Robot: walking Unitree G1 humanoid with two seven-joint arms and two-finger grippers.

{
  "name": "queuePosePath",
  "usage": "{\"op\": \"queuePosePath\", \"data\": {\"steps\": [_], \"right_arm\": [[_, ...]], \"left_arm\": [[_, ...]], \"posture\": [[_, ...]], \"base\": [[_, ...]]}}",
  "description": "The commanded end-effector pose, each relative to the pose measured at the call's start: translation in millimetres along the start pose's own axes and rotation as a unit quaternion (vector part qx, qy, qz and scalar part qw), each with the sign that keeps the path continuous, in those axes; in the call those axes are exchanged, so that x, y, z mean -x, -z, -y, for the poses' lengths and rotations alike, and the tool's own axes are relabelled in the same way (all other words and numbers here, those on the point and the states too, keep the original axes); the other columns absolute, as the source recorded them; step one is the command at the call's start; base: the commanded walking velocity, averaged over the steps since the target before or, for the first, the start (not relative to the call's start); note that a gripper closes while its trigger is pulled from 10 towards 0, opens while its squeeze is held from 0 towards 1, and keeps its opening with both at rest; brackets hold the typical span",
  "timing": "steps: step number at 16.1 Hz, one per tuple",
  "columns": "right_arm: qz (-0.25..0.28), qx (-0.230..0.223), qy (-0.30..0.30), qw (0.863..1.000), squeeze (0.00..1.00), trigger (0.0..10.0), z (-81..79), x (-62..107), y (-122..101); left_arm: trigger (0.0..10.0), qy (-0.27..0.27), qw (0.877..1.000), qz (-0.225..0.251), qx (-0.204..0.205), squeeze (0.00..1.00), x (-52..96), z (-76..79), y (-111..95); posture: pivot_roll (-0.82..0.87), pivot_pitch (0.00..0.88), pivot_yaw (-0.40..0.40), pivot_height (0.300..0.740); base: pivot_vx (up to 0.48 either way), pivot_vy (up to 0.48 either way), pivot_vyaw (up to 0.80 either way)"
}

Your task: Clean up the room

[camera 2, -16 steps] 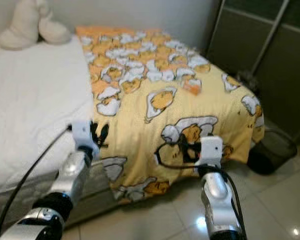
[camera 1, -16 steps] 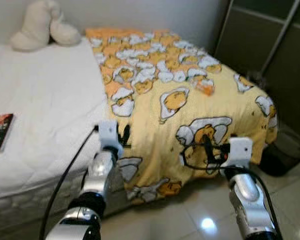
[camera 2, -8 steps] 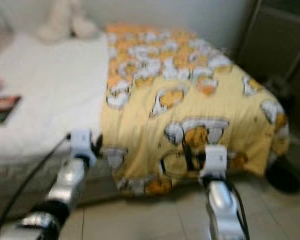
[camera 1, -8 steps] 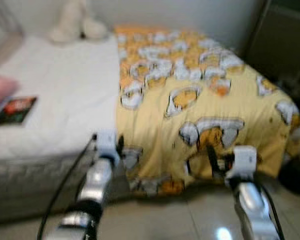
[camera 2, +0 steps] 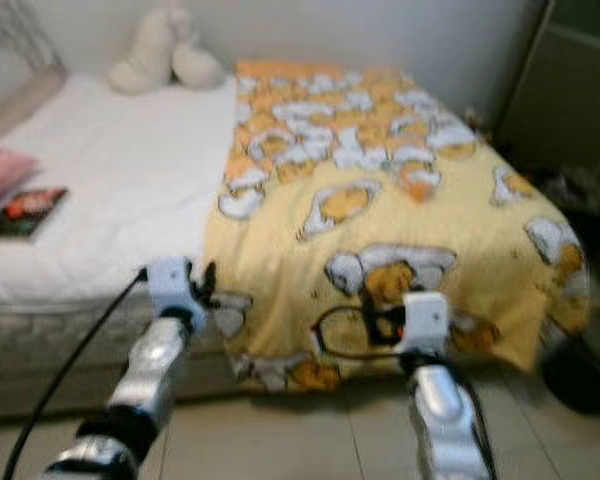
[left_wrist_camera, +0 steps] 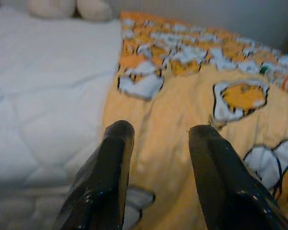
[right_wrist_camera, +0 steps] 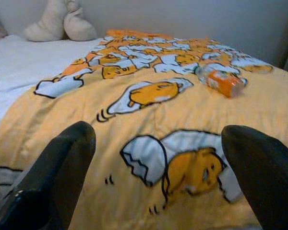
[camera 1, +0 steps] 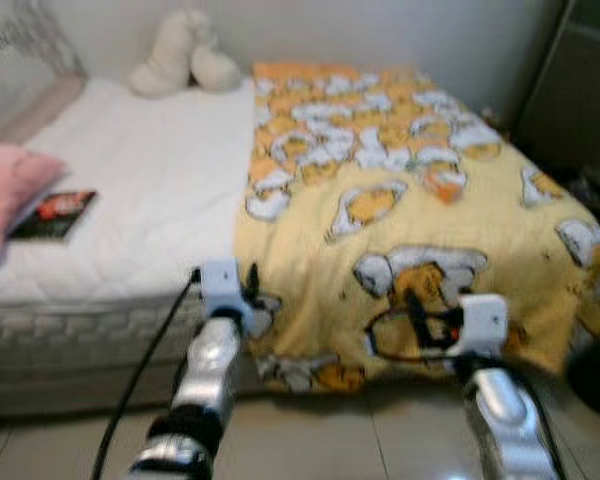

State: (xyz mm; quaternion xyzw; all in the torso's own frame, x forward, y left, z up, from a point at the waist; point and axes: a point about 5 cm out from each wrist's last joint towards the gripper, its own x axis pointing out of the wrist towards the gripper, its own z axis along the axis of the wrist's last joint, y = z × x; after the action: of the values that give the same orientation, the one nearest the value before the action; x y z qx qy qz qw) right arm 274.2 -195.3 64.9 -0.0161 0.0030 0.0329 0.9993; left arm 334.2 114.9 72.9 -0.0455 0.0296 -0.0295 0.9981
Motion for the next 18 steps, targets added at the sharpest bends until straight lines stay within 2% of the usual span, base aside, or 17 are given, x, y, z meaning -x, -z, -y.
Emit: {"op": "queuePosePath", "data": {"steps": [1, 2, 4, 5, 7, 15, 17, 18], "right_arm": [[0.014, -0.004, -0.009, 1.0, 0.0, 10.0, -4.7, -5.0, -6], [0.014, -0.004, -0.009, 1.0, 0.0, 10.0, -4.4, -5.3, -6], [0.008, 0.001, -0.011, 1.0, 0.0, 10.0, -4.4, -6.6, -4], [0.004, 0.005, -0.025, 1.0, 0.0, 10.0, -9.6, -8.8, -4], [0.007, 0.002, -0.018, 1.0, 0.0, 10.0, -8.3, -10.1, -5], [-0.001, 0.007, 0.005, 1.0, 0.0, 10.0, -0.4, -8.2, -3], [0.003, 0.008, 0.022, 1.0, 0.0, 10.0, 3.2, -9.4, -5], [0.003, 0.013, 0.063, 0.998, 0.0, 10.0, 13.3, -9.4, -6]], "left_arm": [[10.0, -0.011, 1.0, 0.005, -0.004, 0.0, -2.8, -7.1, -5], [10.0, -0.011, 1.0, 0.004, -0.004, 0.0, -3.1, -7.5, -5], [10.0, 0.027, 1.0, -0.001, -0.009, 0.0, -8.8, -1.6, -9], [10.0, 0.022, 1.0, 0.007, 0.002, 0.0, -17.2, -1.7, -21], [10.0, 0.041, 0.999, 0.028, -0.017, 0.0, -19.9, 3.5, -29], [10.0, 0.077, 0.996, 0.023, -0.039, 0.0, -19.7, 10.4, -26], [10.0, 0.089, 0.994, 0.025, -0.05, 0.0, -19.6, 12.4, -26], [10.0, 0.12, 0.99, 0.029, -0.063, 0.0, -18.2, 18.5, -26]], "posture": [[0.1, 0.0, 0.029, 0.74], [0.1, 0.0, 0.029, 0.74], [0.11, 0.0, 0.015, 0.74], [0.11, 0.0, 0.014, 0.74], [0.11, 0.0, 0.01, 0.74], [0.09, 0.0, 0.019, 0.74], [0.09, 0.0, 0.024, 0.74], [0.09, 0.0, 0.03, 0.74]], "base": [[0.48, 0.0, 0.7], [0.48, 0.0, 0.7], [0.48, 0.0, 0.68], [0.48, 0.0, 0.64], [0.48, 0.0, 0.63], [0.48, 0.0, 0.59], [0.48, 0.0, 0.52], [0.48, 0.0, 0.0]]}}
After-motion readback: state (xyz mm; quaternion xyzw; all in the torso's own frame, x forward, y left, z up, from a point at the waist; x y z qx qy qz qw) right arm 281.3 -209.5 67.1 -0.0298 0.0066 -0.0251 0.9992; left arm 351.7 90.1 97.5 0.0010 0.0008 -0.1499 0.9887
